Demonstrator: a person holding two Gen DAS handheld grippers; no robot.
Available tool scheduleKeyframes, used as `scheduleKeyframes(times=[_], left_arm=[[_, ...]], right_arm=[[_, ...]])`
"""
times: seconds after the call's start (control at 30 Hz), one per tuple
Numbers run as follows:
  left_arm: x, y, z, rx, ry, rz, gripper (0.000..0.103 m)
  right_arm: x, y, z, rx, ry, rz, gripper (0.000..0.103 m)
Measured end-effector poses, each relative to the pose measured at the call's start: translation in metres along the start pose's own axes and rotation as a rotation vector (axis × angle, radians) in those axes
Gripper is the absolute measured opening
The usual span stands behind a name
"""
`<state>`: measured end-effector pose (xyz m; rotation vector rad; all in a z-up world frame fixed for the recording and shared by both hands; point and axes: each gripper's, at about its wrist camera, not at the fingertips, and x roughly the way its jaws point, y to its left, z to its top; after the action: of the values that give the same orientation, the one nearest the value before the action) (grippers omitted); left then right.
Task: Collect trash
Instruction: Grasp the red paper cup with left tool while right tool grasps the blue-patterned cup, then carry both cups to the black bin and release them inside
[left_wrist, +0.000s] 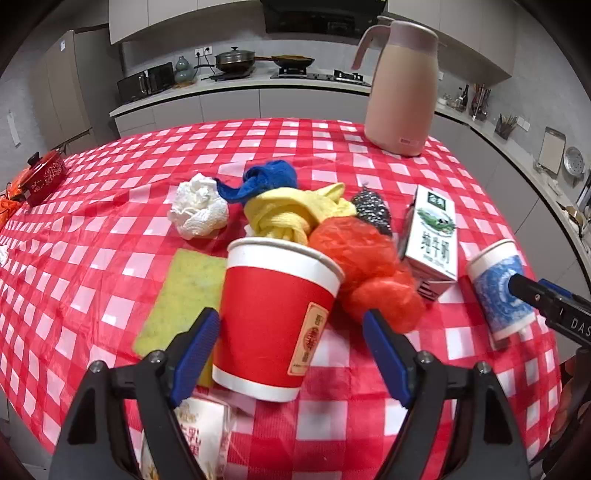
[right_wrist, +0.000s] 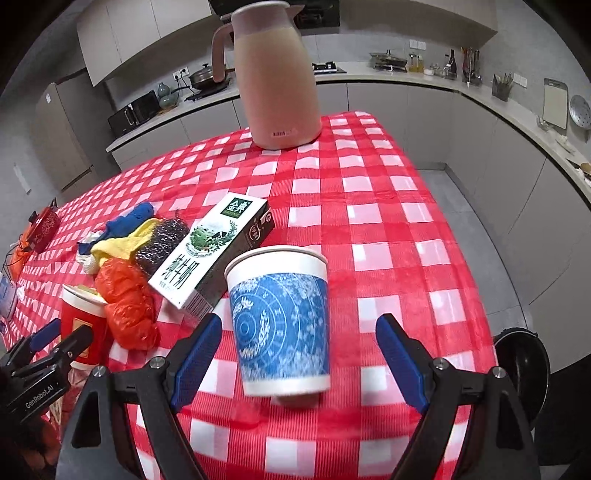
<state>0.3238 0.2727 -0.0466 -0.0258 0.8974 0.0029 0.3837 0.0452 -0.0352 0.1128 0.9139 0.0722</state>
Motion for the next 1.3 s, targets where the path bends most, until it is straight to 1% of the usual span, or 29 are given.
scheduleKeyframes(times=[0.27,0.37,0.47,0.5,0.53,0.6,0.63,0.73,0.87,1.0,1.1,1.3], left_arm=[[0.016,0.009,0.001,-0.011,0.033,0.007,0.081],[0.022,0.010,-0.001,-0.013,0.050,-0.003,0.081],[0.021,0.011,-0.003,-0.020,0.038,-0.008,0.074],[0.021,0.012,-0.003,-0.021,0.035,-0.010,0.068],[0.020,0.013,-0.003,-0.026,0.034,-0.017,0.067],[0.020,0.014,-0.003,-0.035,0.030,-0.022,0.066],[0.019,0.014,-0.003,-0.038,0.028,-0.026,0.065],[0.015,0.016,-0.003,-0.058,0.010,-0.041,0.063],[0.003,0.017,0.001,-0.071,-0.035,-0.055,0.062],[-0.014,0.011,0.005,-0.060,-0.067,-0.077,0.062],[-0.026,0.002,0.005,-0.042,-0.074,-0.118,0.062],[-0.042,-0.021,-0.009,0.018,-0.079,-0.202,0.062]], right_arm=[[0.027,0.005,0.005,-0.006,0.052,0.014,0.087],[0.036,0.006,0.005,-0.009,0.067,0.018,0.087],[0.040,0.008,0.003,-0.016,0.070,0.025,0.087],[0.041,0.008,0.003,-0.018,0.070,0.025,0.087],[0.042,0.008,0.003,-0.019,0.070,0.026,0.086],[0.044,0.007,0.002,-0.013,0.071,0.035,0.077],[0.045,0.007,0.001,-0.012,0.076,0.040,0.067],[0.045,0.007,0.001,-0.024,0.070,0.042,0.066],[0.036,0.004,0.000,-0.013,0.038,0.043,0.064],[0.018,0.000,-0.001,0.009,0.003,0.053,0.064],[0.006,-0.002,-0.003,0.028,-0.014,0.061,0.064],[-0.026,-0.006,-0.022,0.061,-0.048,0.030,0.064]])
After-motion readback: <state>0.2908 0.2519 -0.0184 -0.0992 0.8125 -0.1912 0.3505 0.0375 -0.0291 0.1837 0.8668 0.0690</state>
